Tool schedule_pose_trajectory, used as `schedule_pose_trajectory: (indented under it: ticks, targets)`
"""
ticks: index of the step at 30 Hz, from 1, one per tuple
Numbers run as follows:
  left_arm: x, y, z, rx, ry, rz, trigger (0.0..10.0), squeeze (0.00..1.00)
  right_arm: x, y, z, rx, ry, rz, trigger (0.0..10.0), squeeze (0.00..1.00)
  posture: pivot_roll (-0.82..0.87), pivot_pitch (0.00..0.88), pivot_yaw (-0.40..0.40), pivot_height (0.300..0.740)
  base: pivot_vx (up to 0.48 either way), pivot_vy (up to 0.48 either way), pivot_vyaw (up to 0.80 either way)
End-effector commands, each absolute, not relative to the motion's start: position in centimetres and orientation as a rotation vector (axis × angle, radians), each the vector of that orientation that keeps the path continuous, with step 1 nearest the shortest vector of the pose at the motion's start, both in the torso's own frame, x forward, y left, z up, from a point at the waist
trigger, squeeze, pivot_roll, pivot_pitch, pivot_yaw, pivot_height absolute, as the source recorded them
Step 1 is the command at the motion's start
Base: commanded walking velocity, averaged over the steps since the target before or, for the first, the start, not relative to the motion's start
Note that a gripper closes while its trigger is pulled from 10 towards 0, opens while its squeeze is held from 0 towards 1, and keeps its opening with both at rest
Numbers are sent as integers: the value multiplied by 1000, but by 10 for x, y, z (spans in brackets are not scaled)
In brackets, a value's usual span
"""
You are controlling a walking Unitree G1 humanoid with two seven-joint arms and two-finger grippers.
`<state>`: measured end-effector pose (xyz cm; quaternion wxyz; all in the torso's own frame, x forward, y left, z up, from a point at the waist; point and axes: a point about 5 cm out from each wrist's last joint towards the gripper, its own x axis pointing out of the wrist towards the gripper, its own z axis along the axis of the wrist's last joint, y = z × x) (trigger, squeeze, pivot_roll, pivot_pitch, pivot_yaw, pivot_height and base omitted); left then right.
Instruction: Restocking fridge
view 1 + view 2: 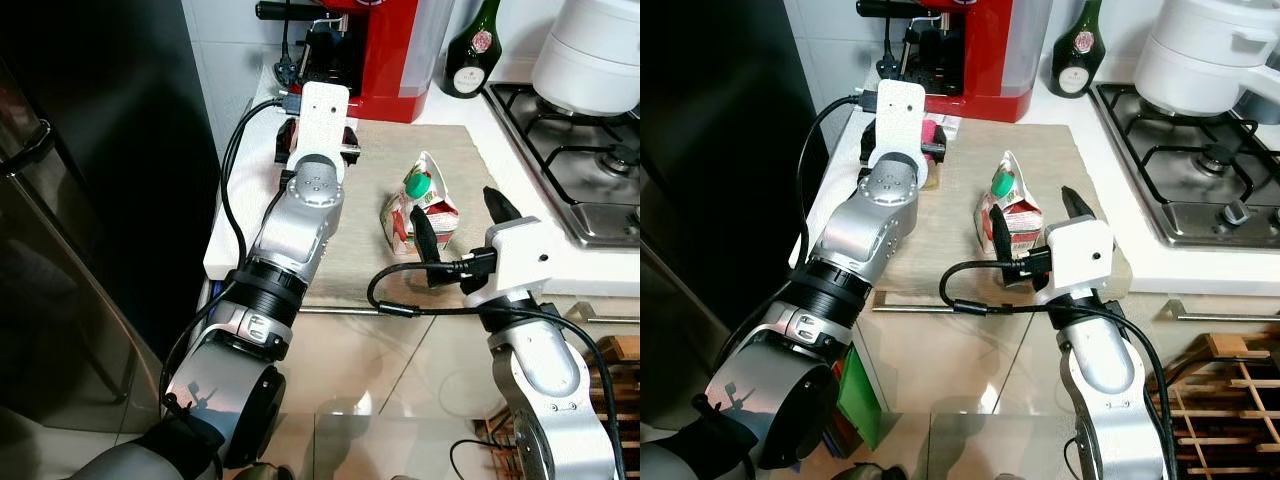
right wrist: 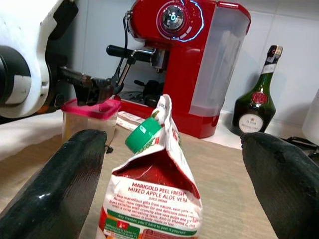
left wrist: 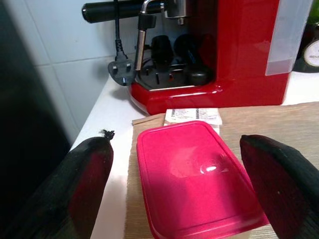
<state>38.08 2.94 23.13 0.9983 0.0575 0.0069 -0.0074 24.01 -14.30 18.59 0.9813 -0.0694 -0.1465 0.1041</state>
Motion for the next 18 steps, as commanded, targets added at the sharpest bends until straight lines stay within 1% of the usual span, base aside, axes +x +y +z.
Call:
schedule_pose_trajectory:
  ticks: [1,3,6,9,13,18]
  targets:
    - [372,0,239,66,13,-67,10000,0,240,-143,186,-137,-297,211,10000,392,-158,14,11,740,0,0,0]
    - [370,-4,240,65,10,-76,10000,0,239,-143,186,-136,-296,211,10000,392,-159,14,11,740,0,0,0]
    - [369,-6,235,63,63,-63,10000,0,240,-143,185,-135,-296,210,10000,392,-157,13,12,740,0,0,0]
    - [367,-11,231,2,121,-67,10000,0,240,-142,185,-134,-296,213,10000,388,-156,13,9,740,0,0,0]
    - [366,-17,240,-18,58,-110,10000,0,241,-141,185,-134,-297,217,10000,388,-157,11,9,740,0,0,0]
    - [365,-20,239,-15,70,-143,10000,0,241,-140,185,-135,-299,217,10000,392,-157,10,10,740,0,0,0]
